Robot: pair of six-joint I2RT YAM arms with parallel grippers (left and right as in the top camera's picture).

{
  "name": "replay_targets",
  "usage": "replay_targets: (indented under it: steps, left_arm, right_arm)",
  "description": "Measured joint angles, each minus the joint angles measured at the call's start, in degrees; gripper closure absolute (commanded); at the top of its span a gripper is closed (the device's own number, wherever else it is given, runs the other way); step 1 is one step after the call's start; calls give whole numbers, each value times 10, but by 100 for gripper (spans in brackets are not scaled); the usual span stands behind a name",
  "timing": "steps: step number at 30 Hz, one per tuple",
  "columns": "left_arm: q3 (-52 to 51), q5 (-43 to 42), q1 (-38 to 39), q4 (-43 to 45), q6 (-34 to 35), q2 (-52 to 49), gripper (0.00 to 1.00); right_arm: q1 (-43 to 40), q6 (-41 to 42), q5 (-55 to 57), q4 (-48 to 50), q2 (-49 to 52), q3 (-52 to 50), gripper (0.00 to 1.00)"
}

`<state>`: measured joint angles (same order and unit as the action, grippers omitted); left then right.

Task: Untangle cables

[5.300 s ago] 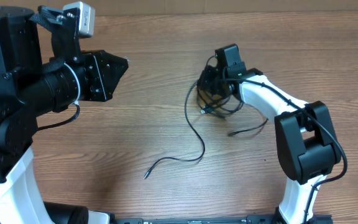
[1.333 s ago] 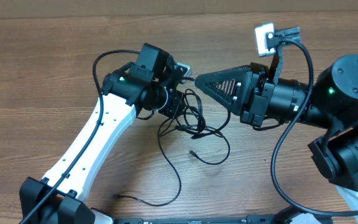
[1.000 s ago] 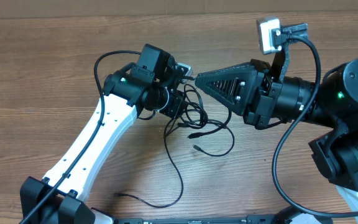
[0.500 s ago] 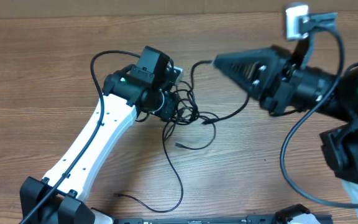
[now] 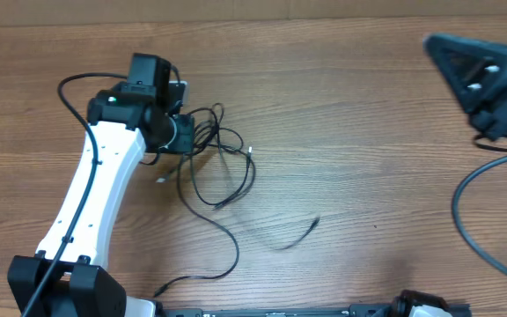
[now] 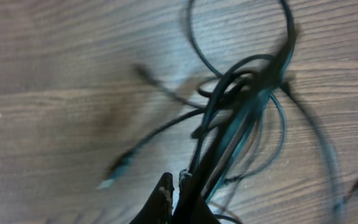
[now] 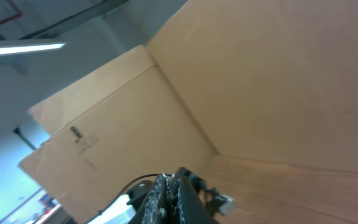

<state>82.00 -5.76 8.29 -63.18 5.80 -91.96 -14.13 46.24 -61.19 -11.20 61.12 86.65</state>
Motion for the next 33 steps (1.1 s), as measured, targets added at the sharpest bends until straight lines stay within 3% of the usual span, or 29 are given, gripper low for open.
replay_targets:
  steps: [5,7,11,16,19,25,33]
  left_arm:
    - [0,-45,1,3,-4,0,93]
    - [0,-67,9,10,-7,0,92]
    - [1,-113,35,13,-20,0,93]
    - [44,-159,59,-30,-29,-2,94]
    - [118,-172,60,-77,-30,-4,94]
    - [278,-186,60,-149,-30,-4,94]
    - [422,-221,65,-176,-29,-4,96]
  right_arm:
    - [-55,-3,-65,-30,6,3,30]
    - [-58,-16,-96,-55,12,5,18]
    - [-59,-60,-147,-129,33,7,13]
    - [-60,-151,-172,-262,77,8,26]
    - [-60,-226,-168,-352,99,8,25]
    - [-30,-388,-29,-504,106,8,20]
    - [71,-492,111,-551,111,8,16]
